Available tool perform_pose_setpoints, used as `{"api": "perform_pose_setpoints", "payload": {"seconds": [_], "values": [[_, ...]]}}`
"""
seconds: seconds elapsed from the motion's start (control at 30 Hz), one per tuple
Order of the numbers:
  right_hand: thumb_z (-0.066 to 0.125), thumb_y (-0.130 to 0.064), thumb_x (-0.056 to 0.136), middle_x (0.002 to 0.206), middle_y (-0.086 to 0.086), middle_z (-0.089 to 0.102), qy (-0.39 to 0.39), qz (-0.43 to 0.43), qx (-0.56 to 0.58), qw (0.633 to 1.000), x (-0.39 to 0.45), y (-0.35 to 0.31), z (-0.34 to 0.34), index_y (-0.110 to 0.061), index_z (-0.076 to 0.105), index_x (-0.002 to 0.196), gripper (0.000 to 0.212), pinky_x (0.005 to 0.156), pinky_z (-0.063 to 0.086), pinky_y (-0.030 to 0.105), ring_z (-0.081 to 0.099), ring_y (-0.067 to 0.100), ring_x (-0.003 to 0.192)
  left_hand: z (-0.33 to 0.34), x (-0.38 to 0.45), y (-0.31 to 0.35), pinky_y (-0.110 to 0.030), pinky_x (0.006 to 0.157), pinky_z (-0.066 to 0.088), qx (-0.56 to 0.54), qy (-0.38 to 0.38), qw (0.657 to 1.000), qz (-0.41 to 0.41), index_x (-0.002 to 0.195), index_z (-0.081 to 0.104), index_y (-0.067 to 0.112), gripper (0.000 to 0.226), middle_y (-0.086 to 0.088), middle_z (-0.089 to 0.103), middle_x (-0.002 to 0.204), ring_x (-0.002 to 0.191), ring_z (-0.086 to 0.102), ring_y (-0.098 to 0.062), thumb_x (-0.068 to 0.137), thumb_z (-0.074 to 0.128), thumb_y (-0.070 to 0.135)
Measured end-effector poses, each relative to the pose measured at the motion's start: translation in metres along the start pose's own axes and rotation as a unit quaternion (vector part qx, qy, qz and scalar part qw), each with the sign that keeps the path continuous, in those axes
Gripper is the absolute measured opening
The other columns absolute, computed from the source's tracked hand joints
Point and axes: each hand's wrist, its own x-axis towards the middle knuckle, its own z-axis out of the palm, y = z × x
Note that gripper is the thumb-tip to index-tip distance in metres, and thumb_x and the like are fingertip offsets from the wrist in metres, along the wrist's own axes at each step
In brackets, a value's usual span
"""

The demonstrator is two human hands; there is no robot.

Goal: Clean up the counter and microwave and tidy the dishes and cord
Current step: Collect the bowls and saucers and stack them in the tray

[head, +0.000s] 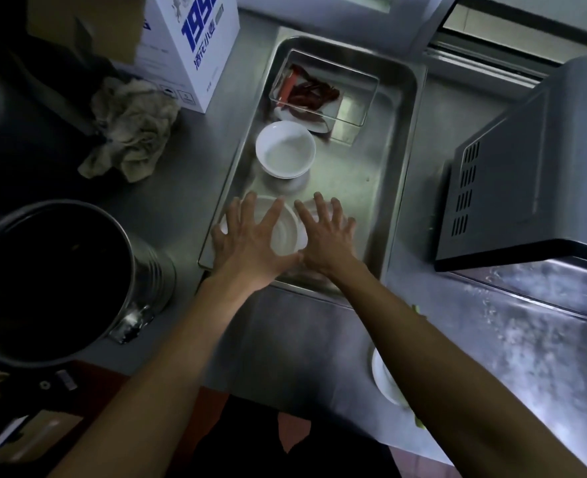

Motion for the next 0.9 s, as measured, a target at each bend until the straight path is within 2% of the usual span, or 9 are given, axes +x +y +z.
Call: {"api": "perform_pose_setpoints", "payload": {"seconds": [0.27,0.43,0.63,0.77,0.9], "values": [[0.063,-0.069,0.078,0.165,0.005,-0.016,0.004,-0.001,0.003,1.0,0.006,0.0,0.003,-0.035,0.0,0.157,0.107,0.116,0.009,0.068,-0.017,0.038,0.15,0.003,0.005,-0.006,-0.063,0.114,0.016,0.009,-0.003,1.0,0.003,0.153,0.011,0.044,0.103,0.001,-0.002,0.163,0.151,-0.005,-0.03,0.07,0.061,0.08],[0.052,-0.063,0.09,0.166,0.005,-0.015,0.062,0.014,0.029,0.998,-0.009,0.01,-0.007,-0.034,0.002,0.158,0.089,0.12,0.005,0.061,-0.017,0.032,0.151,0.0,0.01,-0.004,-0.064,0.114,0.016,0.014,0.01,1.0,0.015,0.153,0.01,0.043,0.104,-0.001,0.0,0.163,0.151,-0.003,-0.032,0.071,0.062,0.079],[0.052,-0.047,0.095,0.167,0.007,0.002,0.139,0.053,0.059,0.987,-0.044,0.04,-0.023,-0.03,0.018,0.157,0.072,0.12,0.015,0.055,-0.001,0.031,0.153,0.009,0.023,0.019,-0.065,0.117,0.007,-0.001,-0.023,0.998,0.056,0.154,0.003,0.043,0.108,-0.002,-0.009,0.164,0.151,-0.012,-0.031,0.073,0.068,0.07],[0.057,-0.038,0.094,0.166,0.008,0.012,0.168,0.082,0.079,0.979,-0.063,0.054,-0.029,-0.028,0.028,0.154,0.068,0.118,0.021,0.055,0.008,0.032,0.152,0.025,0.035,0.04,-0.067,0.114,0.009,0.022,-0.046,0.995,0.087,0.153,0.003,0.045,0.106,-0.002,-0.009,0.164,0.151,-0.01,-0.033,0.072,0.064,0.075],[0.056,-0.038,0.095,0.165,0.009,0.012,0.17,0.101,0.092,0.976,-0.077,0.066,-0.027,-0.027,0.027,0.154,0.067,0.119,0.018,0.054,0.009,0.032,0.152,0.044,0.047,0.056,-0.068,0.112,0.014,0.061,-0.047,0.991,0.109,0.154,0.003,0.045,0.108,-0.005,-0.005,0.165,0.151,-0.008,-0.035,0.071,0.064,0.076]]}}
